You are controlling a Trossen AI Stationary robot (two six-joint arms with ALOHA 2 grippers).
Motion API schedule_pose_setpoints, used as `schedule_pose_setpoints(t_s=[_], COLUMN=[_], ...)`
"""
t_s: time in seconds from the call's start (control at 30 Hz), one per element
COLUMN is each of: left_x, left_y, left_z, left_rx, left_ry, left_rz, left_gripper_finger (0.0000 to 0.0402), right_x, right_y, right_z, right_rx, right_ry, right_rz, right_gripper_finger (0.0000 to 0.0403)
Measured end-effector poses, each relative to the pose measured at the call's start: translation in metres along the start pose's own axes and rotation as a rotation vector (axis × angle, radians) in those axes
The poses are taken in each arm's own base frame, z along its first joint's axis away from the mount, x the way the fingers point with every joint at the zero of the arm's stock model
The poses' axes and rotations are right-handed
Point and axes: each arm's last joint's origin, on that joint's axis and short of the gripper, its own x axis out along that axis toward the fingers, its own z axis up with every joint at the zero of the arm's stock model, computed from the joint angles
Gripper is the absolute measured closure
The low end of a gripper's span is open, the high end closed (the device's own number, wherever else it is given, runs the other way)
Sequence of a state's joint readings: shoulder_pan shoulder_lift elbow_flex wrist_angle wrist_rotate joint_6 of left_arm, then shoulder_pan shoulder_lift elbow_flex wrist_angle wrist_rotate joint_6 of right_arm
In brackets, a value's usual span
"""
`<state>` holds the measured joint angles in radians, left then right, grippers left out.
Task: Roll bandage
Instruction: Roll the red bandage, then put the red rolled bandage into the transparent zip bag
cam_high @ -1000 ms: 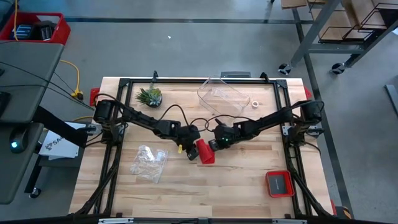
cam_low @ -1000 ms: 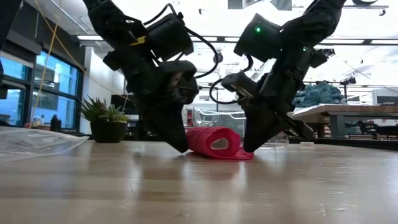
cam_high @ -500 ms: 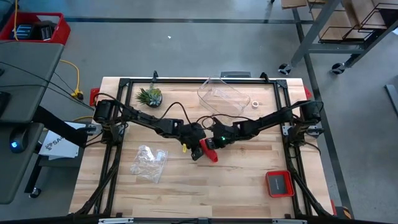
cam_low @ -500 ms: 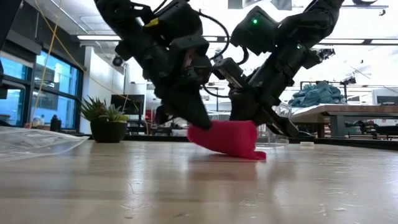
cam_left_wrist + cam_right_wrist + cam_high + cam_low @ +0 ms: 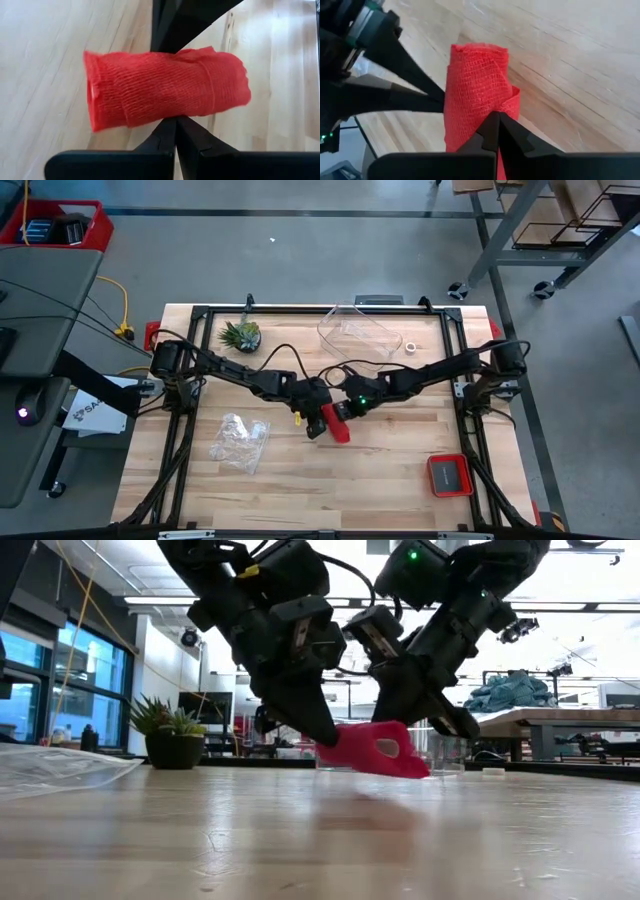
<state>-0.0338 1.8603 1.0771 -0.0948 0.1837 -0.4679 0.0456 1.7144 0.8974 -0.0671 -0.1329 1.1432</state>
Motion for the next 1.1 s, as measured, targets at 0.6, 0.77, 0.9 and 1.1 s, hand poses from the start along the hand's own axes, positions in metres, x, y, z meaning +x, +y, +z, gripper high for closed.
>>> schedule_pose_setpoints(t_s=[0.6, 0.77, 0.9, 1.1], left_x=[-0.010, -0.041, -0.085, -0.120], left_y=[0.005, 0.008, -0.004, -0.022], left_z=[0.001, -0.009, -0.023, -0.071], left_rx=[0.017, -0.018, -0.031, -0.347], left_ry=[0.094, 0.263, 0.307, 0.145], left_rz=[-0.119, -0.110, 0.060, 0.199], left_gripper_finger=[0.0401, 0.0401, 0.0401, 0.0389], right_x=[-0.016, -0.017, -0.018, -0.020], right_y=[-0.012, -0.015, -0.018, -0.023], right_z=[-0.005, -0.007, -0.008, -0.011], right_rx=[-0.053, -0.082, -0.108, -0.165], right_ry=[0.063, 0.073, 0.096, 0.141], right_rz=[-0.155, -0.186, -0.216, -0.259], right_gripper_finger=[0.0402, 0.0402, 0.0402, 0.0402])
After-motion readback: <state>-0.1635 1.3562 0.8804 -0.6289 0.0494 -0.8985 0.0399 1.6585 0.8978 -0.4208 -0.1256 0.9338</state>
